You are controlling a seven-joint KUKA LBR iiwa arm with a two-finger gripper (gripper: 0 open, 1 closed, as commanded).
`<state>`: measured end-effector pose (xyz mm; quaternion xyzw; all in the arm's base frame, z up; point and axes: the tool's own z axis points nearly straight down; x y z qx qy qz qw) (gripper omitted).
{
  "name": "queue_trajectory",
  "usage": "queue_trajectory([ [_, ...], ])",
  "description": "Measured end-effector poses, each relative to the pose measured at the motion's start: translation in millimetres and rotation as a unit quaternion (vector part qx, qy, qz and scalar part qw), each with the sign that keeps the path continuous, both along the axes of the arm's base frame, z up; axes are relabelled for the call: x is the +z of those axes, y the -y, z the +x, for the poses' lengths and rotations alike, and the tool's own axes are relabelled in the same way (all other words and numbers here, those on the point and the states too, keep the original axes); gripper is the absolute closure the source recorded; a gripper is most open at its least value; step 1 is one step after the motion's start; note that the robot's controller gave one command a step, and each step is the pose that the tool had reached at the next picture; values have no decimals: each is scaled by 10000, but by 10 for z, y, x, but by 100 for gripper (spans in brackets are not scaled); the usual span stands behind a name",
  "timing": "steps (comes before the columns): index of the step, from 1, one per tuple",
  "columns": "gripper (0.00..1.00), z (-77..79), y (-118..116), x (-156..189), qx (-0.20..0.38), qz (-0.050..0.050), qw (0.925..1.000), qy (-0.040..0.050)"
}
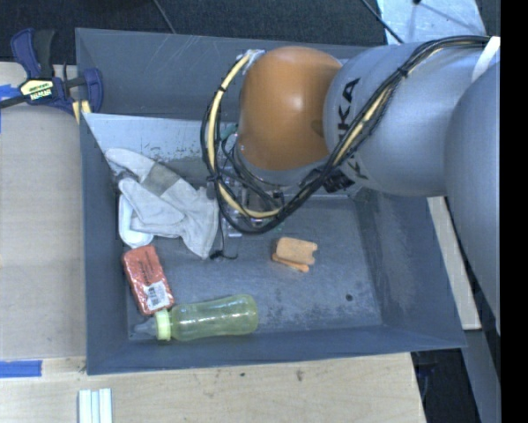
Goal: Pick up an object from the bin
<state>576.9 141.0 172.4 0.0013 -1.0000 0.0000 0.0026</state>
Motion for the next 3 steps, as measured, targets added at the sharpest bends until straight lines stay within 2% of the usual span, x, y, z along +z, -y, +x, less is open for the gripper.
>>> queue_trajectory([
  [1,0,18,8,52,-13,6,10000,41],
  [2,0,77,-53,-226,1306,3,9914,58],
  [3,0,158,-160,-336,2115,9,9774,28],
])
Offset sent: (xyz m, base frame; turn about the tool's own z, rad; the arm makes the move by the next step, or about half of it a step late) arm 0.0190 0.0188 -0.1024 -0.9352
